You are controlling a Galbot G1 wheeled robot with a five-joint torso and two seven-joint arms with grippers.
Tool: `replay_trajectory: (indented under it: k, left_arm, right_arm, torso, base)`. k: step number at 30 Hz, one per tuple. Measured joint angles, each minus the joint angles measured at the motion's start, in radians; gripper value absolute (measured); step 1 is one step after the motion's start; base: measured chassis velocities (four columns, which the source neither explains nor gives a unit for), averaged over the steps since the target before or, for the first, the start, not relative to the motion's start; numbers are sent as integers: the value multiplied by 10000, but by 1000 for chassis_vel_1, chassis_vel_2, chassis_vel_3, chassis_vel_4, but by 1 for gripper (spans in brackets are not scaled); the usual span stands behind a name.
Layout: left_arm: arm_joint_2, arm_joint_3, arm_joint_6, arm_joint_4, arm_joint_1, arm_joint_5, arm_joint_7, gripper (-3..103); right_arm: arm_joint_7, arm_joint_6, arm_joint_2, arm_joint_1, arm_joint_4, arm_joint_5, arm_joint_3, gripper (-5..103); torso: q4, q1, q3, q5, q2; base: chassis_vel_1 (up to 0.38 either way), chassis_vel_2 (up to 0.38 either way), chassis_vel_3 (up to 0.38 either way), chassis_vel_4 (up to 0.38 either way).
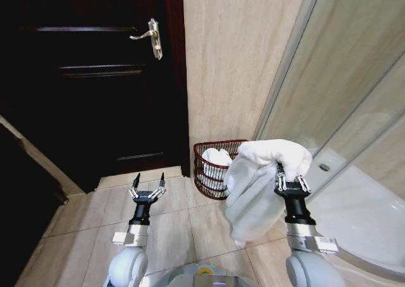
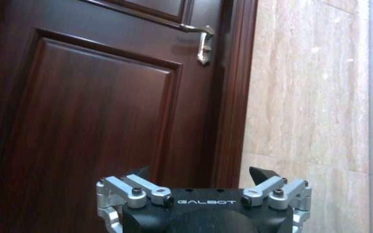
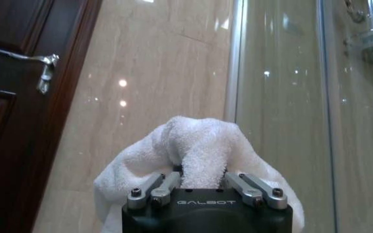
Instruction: Discard the used towel into the hamper.
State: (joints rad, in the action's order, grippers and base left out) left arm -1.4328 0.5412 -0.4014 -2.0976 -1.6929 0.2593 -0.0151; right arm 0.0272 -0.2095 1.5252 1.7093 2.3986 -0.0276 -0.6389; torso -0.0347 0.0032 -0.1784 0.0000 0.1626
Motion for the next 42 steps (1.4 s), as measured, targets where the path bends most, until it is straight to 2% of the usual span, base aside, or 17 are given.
replay_trajectory:
  k: [7,14,16,26,37,42]
  left_arm:
    - [-9,-5,-51,190,-21,-110,100,100]
    - [-85,-39,121,172,-73,-485,728,100]
    - [-125,-42,214,136,-69,-539,928,100]
    - [-168,124,387,-84,-84,-557,1187,100]
    - [-288,397,447,-245,-128,-431,1365,100]
    - [-319,512,470,-405,-256,-527,1575,100]
  right_arm:
    - [245,378,-108,-35,145,74,6,21]
    - [252,446,-230,-53,230,207,-51,21]
    - [205,447,-246,-80,264,198,-50,21]
    - [89,554,-317,-151,470,208,-8,21]
    - [272,1882,-1091,-1114,1034,1084,19,21]
    - [474,2147,-1325,-985,1036,1388,22,21]
  torso:
    - [-1,1,-1,0,0]
    - [-2,23,-27,0,49]
    - [0,58,-91,0,150]
    - [-1,153,-370,0,523]
    - [-1,320,-721,0,1039]
    - [-3,378,-861,0,1239]
  base:
    - [69,35,37,68]
    - [14,32,33,19]
    - [0,0,0,0]
    - [0,0,0,0]
    - [0,0,0,0]
    - [0,0,0,0]
